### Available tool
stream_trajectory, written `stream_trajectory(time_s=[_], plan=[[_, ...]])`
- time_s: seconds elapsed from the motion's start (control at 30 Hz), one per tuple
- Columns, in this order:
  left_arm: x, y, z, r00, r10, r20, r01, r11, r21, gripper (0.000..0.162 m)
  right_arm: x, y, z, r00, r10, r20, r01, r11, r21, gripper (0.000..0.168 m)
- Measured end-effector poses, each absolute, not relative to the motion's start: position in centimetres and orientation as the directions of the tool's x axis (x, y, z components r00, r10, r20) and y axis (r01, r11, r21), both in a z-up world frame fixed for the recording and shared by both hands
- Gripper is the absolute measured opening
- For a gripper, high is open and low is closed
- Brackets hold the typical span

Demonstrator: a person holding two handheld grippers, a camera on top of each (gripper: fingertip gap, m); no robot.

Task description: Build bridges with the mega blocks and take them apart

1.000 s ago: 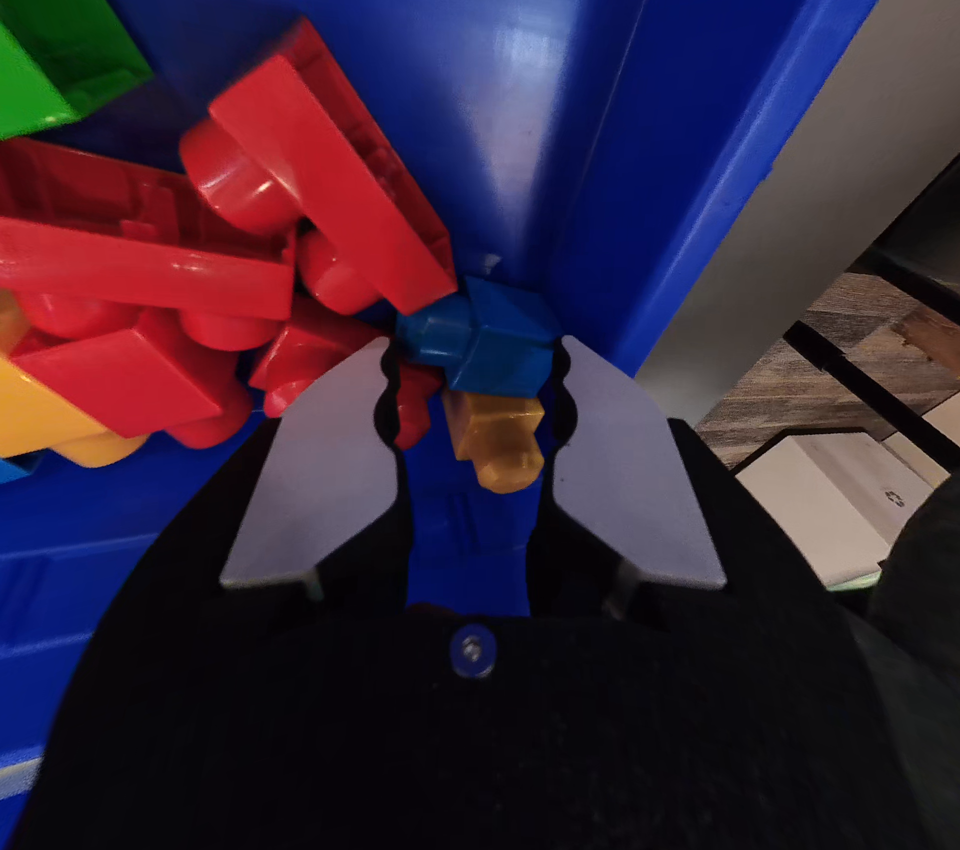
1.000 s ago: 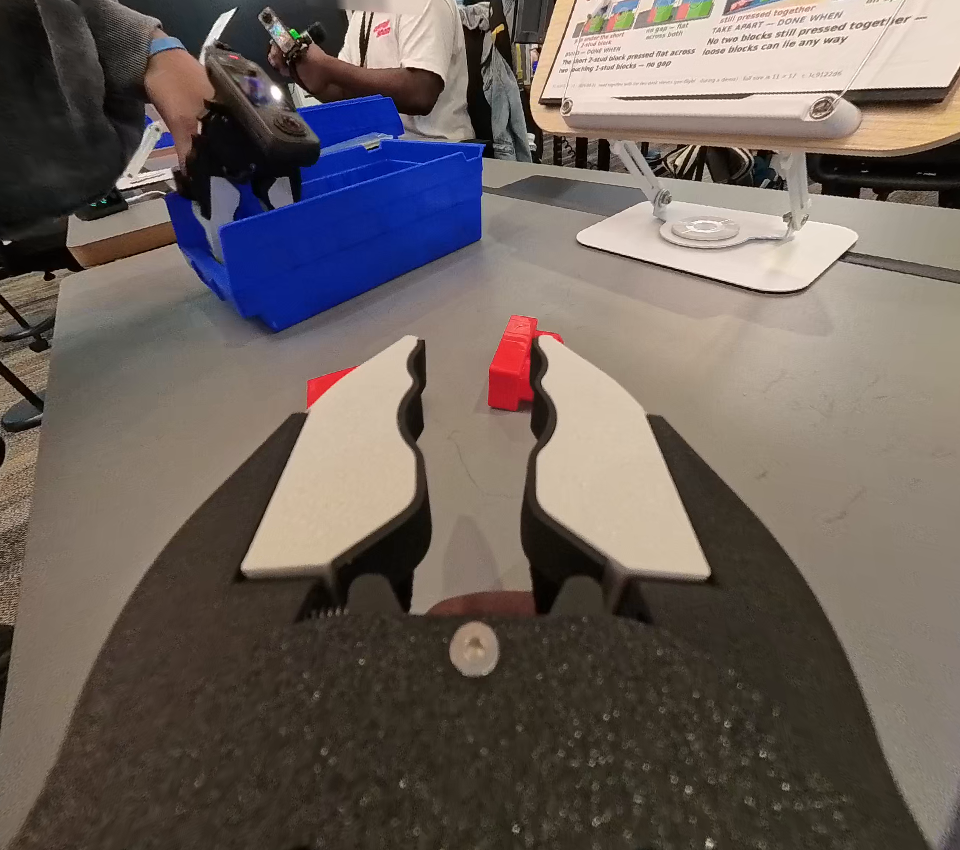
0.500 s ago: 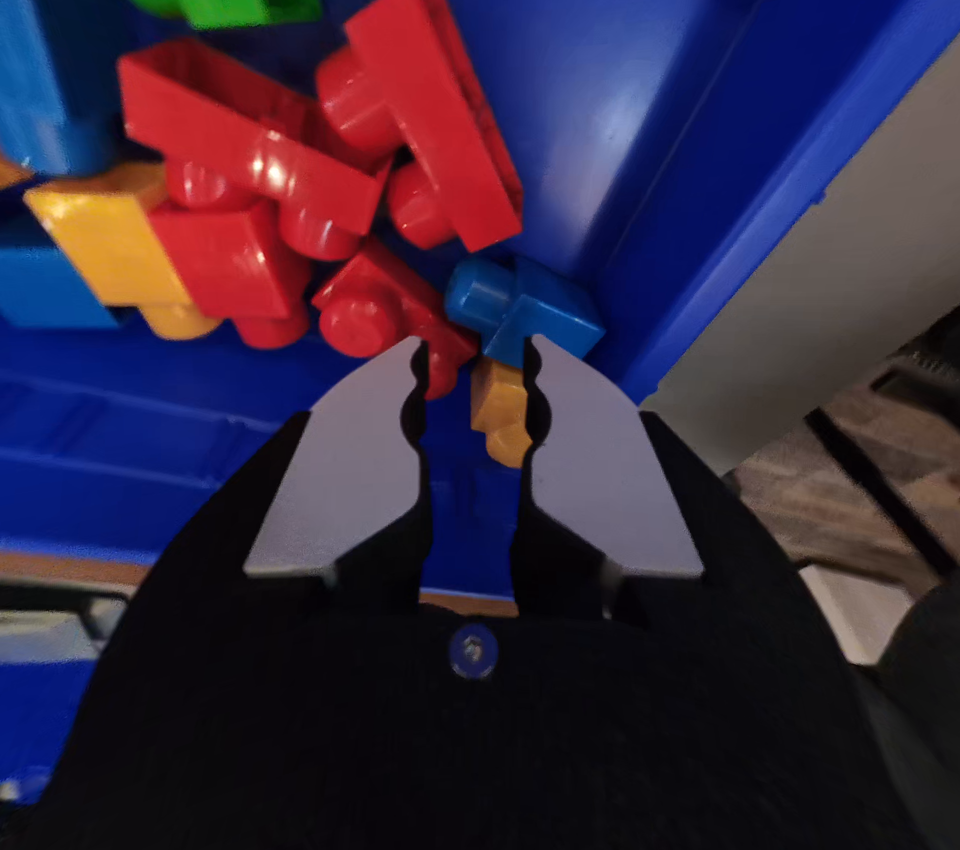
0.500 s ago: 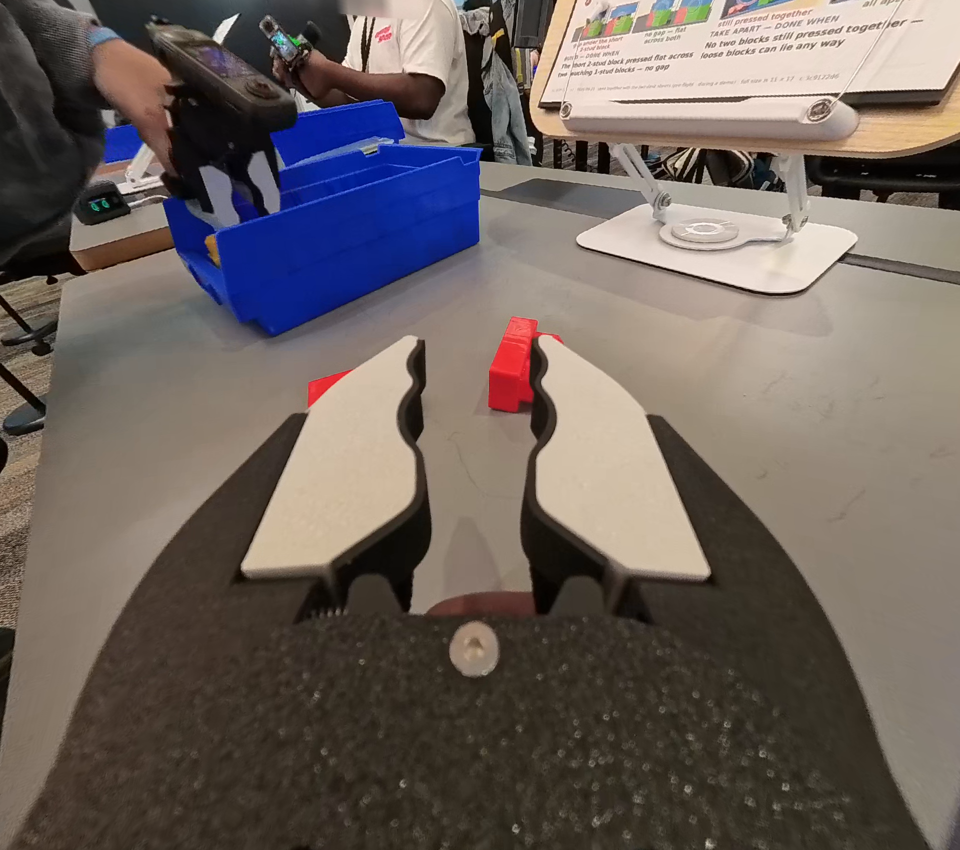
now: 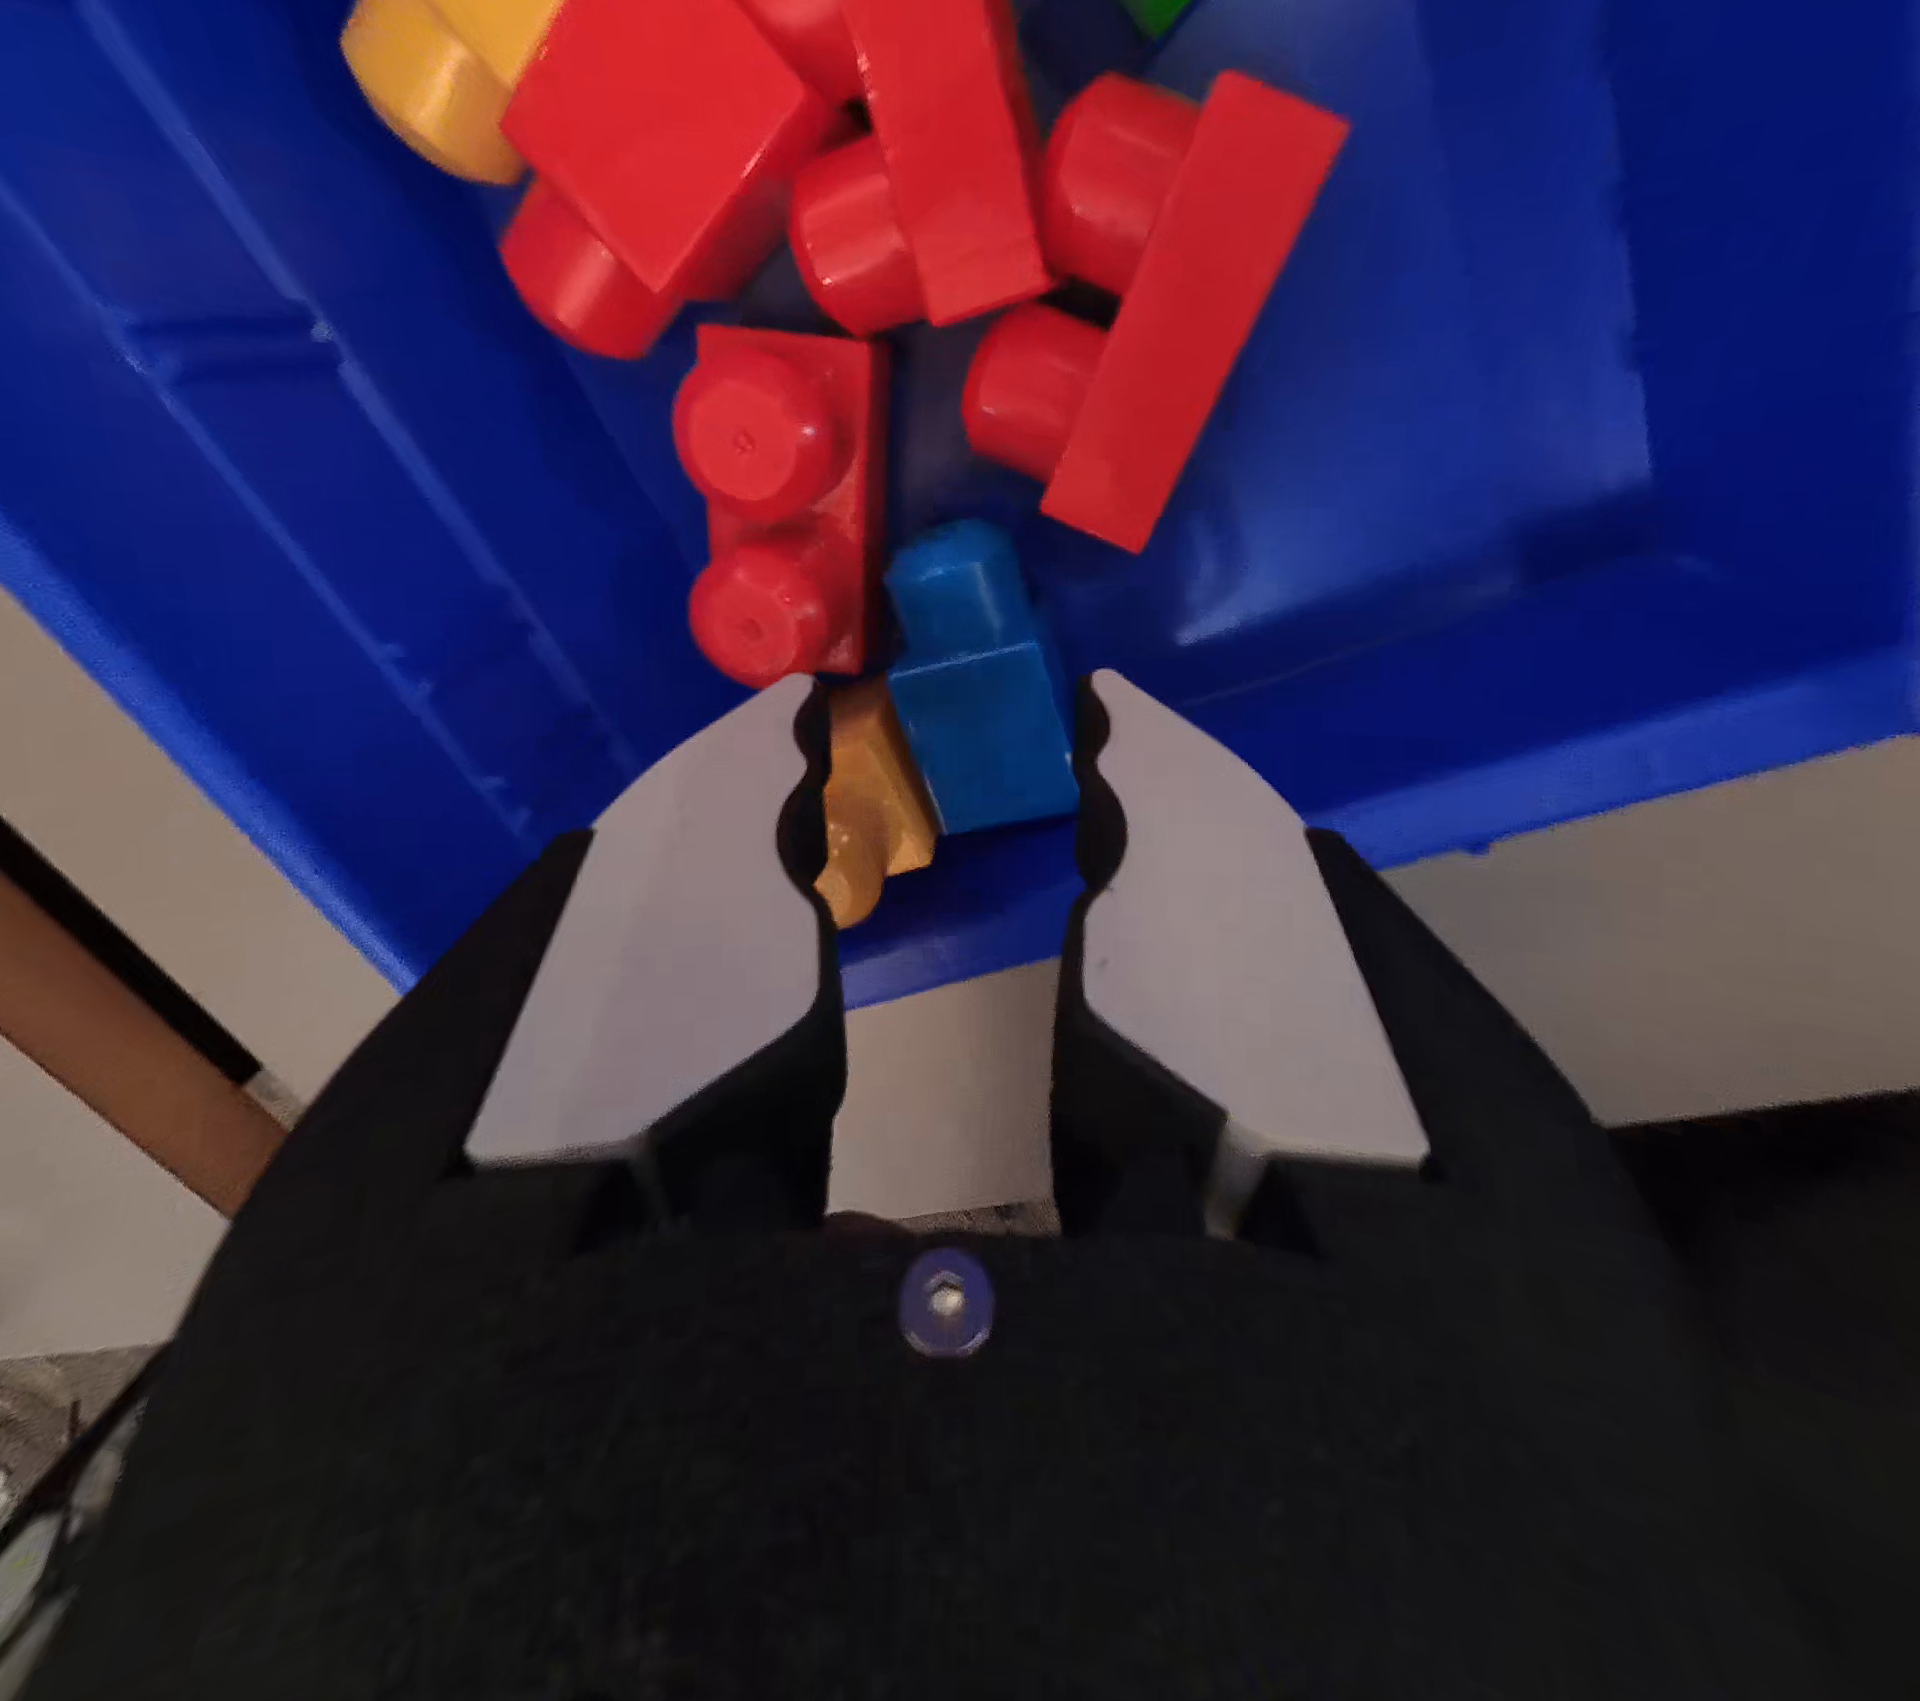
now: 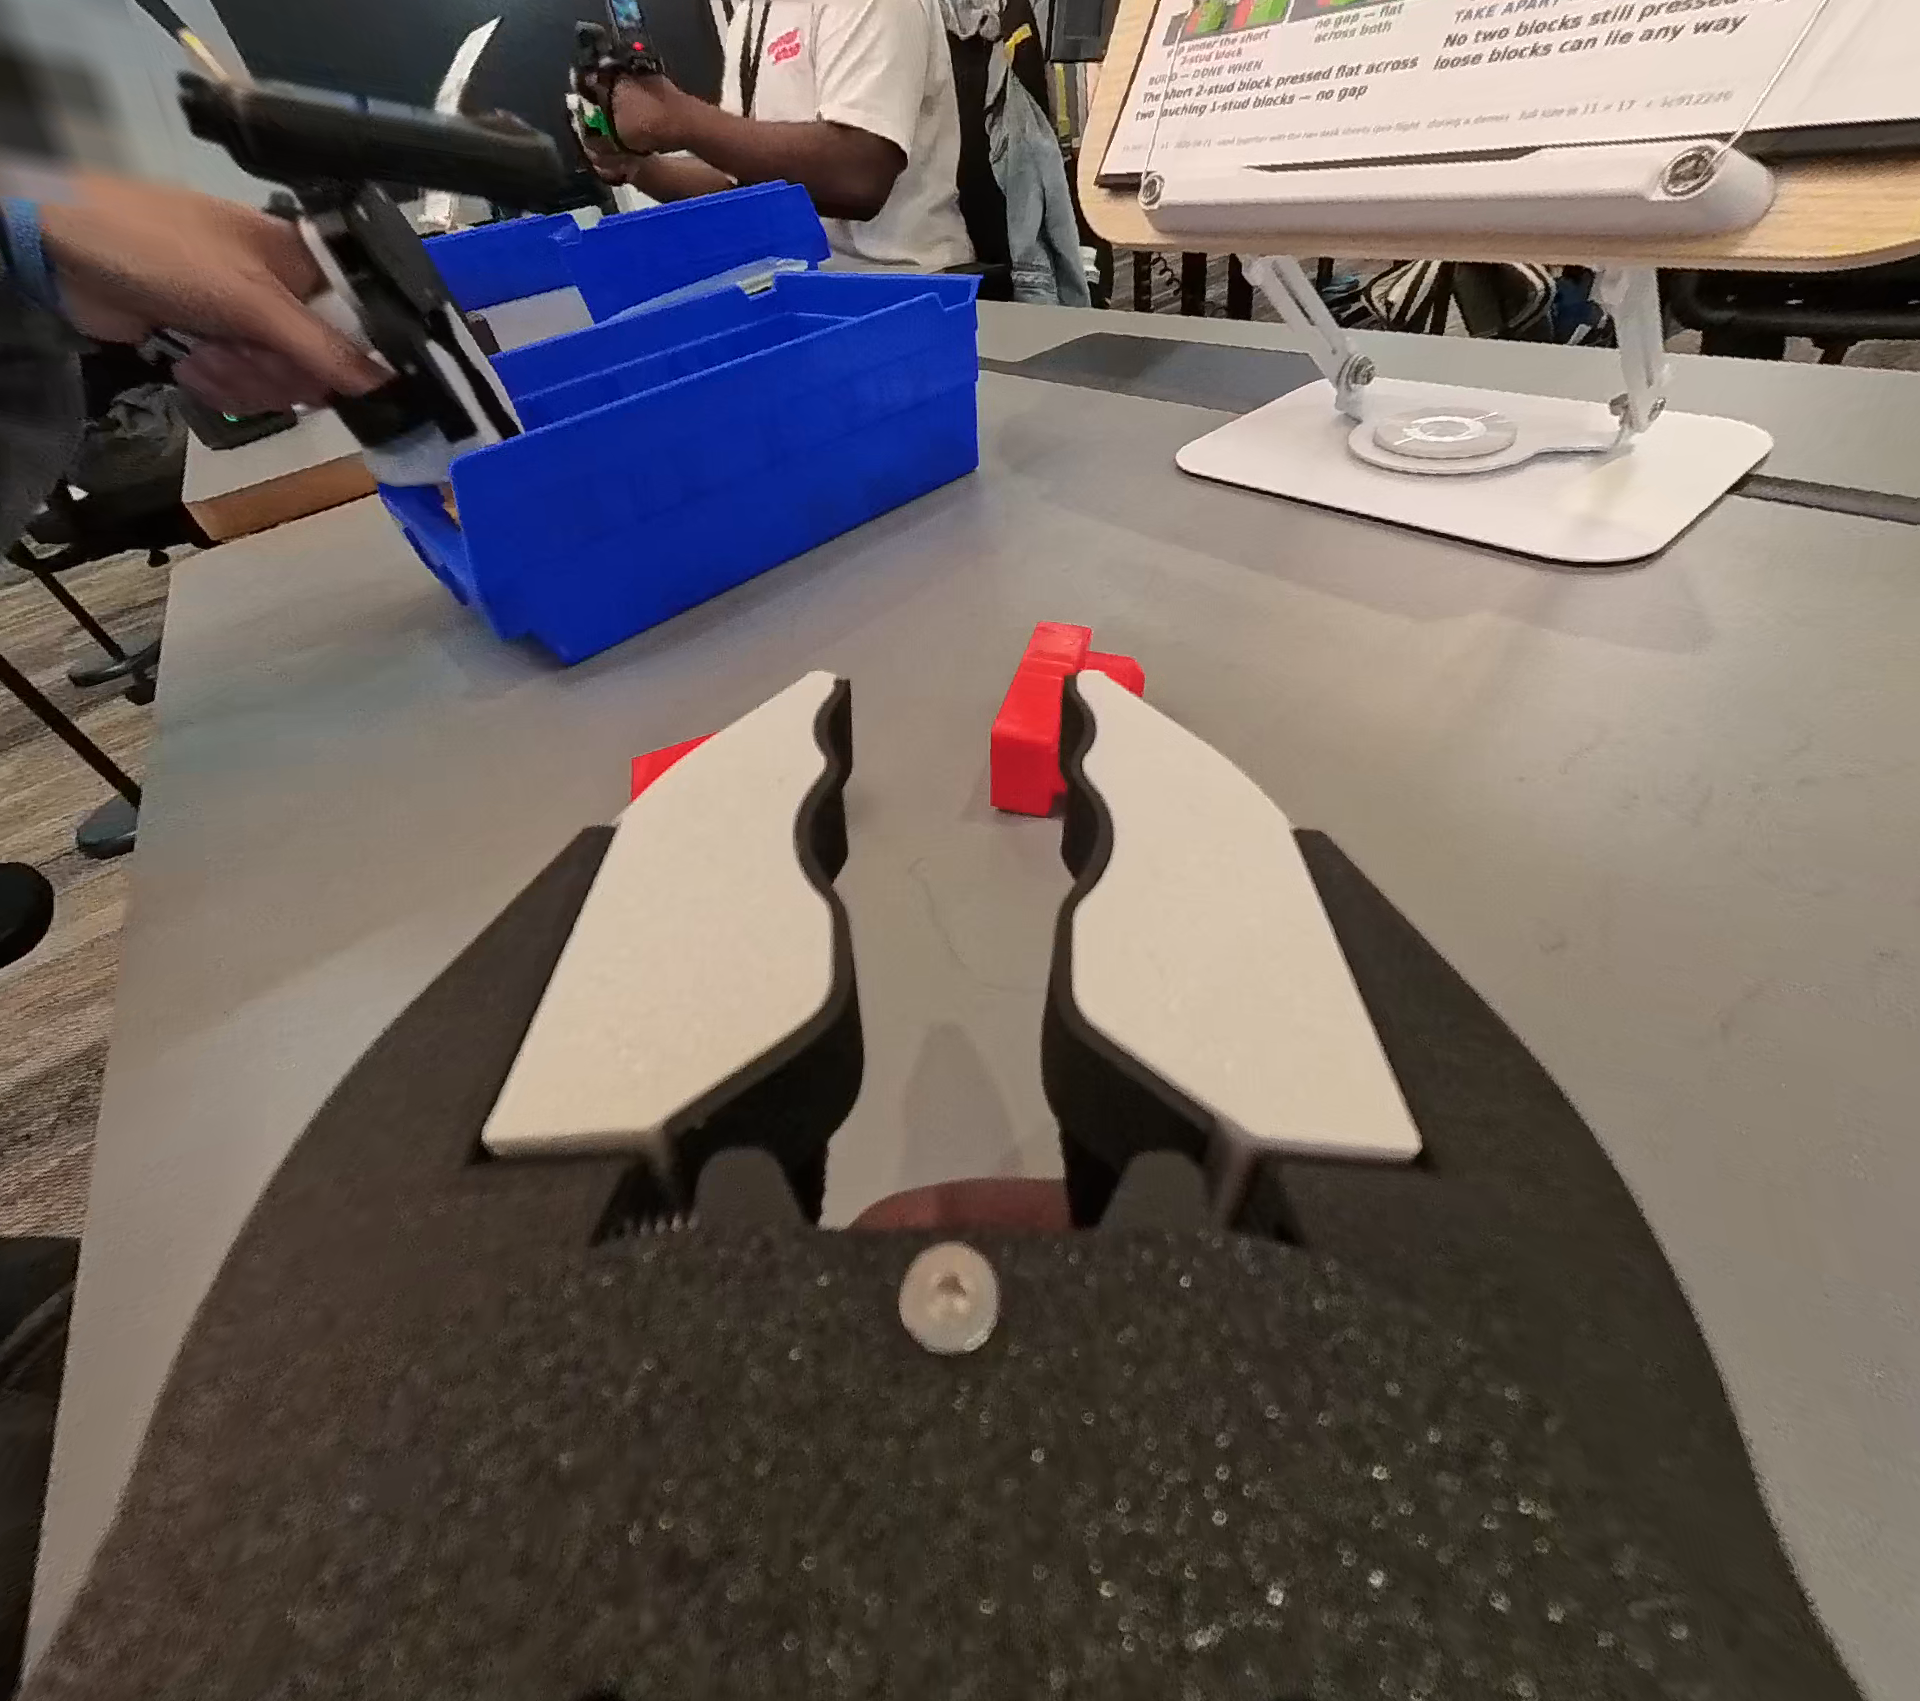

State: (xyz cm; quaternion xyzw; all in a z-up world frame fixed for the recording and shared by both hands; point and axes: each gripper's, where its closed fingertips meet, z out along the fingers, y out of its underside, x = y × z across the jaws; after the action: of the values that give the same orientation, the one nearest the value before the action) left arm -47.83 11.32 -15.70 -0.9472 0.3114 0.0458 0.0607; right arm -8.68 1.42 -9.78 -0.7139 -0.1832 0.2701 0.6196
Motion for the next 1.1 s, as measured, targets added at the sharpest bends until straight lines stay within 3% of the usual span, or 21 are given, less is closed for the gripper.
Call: stream_trajectory(time_s=[0.37,0.57,0.8,0.97,1.1], plan=[[-47.7,11.1,-17.2,0.785,-0.614,-0.075,-0.612,-0.789,0.051,0.033,-8.5,1.3,-9.6,0.78,0.599,-0.18,-0.101,-0.163,-0.981,0.038],[-44.2,11.4,-12.0,0.673,-0.737,-0.069,-0.739,-0.666,-0.099,0.032,-8.4,1.3,-9.5,0.778,0.599,-0.19,-0.112,-0.166,-0.98,0.038],[-31.8,6.0,-5.0,0.346,-0.933,-0.095,-0.903,-0.304,-0.305,0.032,-8.3,1.4,-9.5,0.783,0.592,-0.191,-0.114,-0.166,-0.98,0.038],[-24.3,3.9,-10.3,0.28,-0.956,-0.091,-0.939,-0.253,-0.232,0.032,-8.3,1.3,-9.5,0.785,0.591,-0.186,-0.112,-0.159,-0.981,0.038],[-23.0,4.4,-15.9,0.338,-0.94,0.043,-0.925,-0.34,-0.171,0.032,-8.3,1.3,-9.4,0.785,0.593,-0.178,-0.107,-0.153,-0.982,0.038]])
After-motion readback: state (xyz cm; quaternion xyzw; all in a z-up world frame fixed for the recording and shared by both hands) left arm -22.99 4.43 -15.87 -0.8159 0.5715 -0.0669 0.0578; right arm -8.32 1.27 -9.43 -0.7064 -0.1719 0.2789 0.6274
